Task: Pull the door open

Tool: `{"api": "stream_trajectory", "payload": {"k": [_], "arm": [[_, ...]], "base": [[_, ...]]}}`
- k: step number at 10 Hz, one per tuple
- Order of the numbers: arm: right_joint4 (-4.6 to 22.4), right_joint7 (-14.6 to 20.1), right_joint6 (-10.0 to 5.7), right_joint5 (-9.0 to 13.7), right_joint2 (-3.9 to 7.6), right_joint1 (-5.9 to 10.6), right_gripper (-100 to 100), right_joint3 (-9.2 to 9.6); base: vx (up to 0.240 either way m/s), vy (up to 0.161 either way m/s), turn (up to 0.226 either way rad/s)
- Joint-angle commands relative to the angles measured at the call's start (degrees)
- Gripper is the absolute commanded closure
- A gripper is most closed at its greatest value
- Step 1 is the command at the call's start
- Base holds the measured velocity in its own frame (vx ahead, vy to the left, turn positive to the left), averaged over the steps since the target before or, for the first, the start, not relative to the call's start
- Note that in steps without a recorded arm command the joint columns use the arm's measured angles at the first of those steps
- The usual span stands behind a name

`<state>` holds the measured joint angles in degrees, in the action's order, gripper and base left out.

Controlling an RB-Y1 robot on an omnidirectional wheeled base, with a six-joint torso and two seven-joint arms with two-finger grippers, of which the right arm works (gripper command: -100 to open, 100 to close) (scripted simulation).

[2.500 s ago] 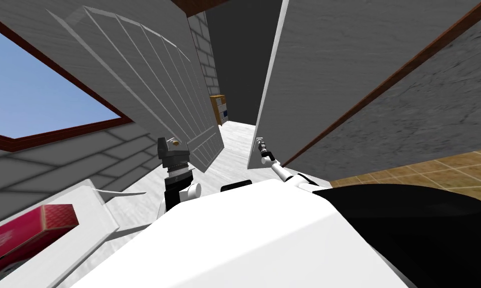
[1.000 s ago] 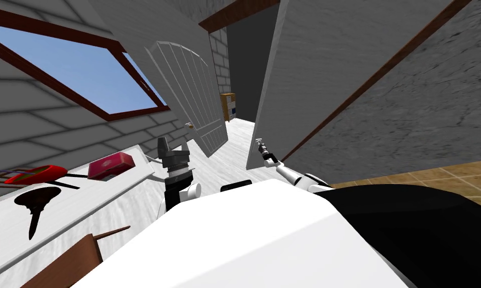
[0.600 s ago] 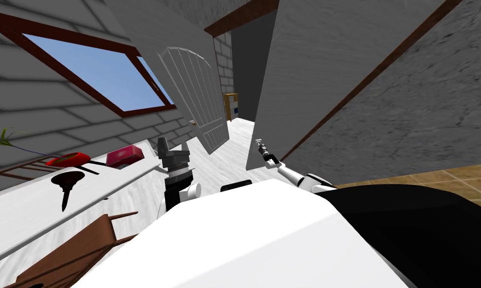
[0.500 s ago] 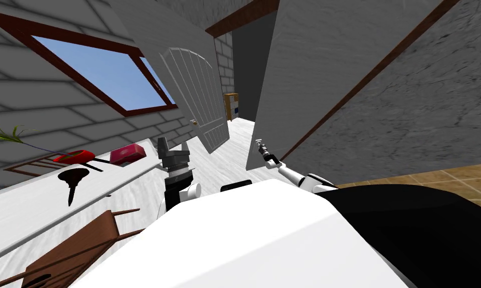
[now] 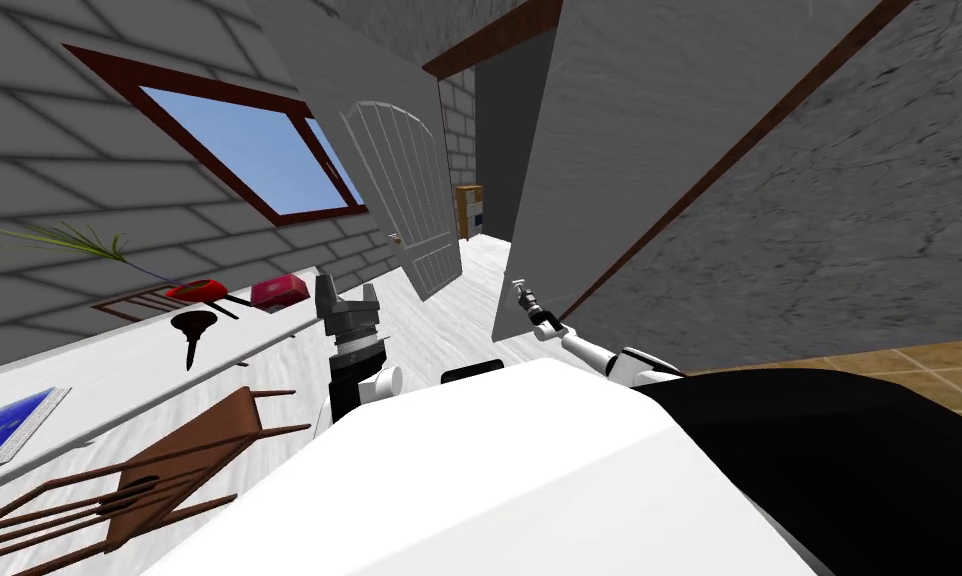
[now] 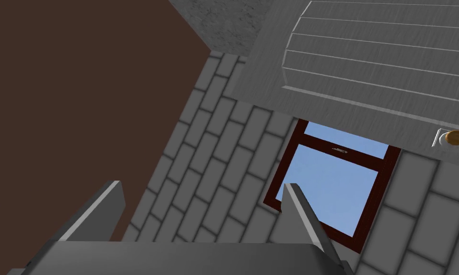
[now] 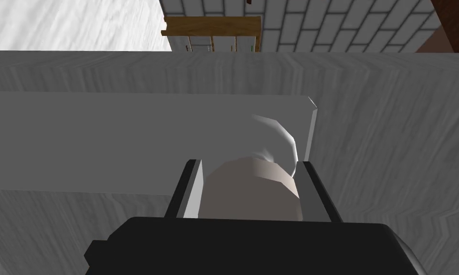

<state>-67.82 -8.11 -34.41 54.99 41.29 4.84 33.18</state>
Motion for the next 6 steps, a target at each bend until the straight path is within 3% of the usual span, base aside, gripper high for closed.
{"api": "stream_trajectory", "payload": {"k": [1,6], "arm": [[-1.12,0.48,-1.53,0.96,1.86,-0.83,100,2.03],[-3.67,1.40,-4.65,3.19,5.96,-2.31,100,6.10]], "base": [[-0.208,-0.118,0.154],[-0.156,-0.079,0.105]]}}
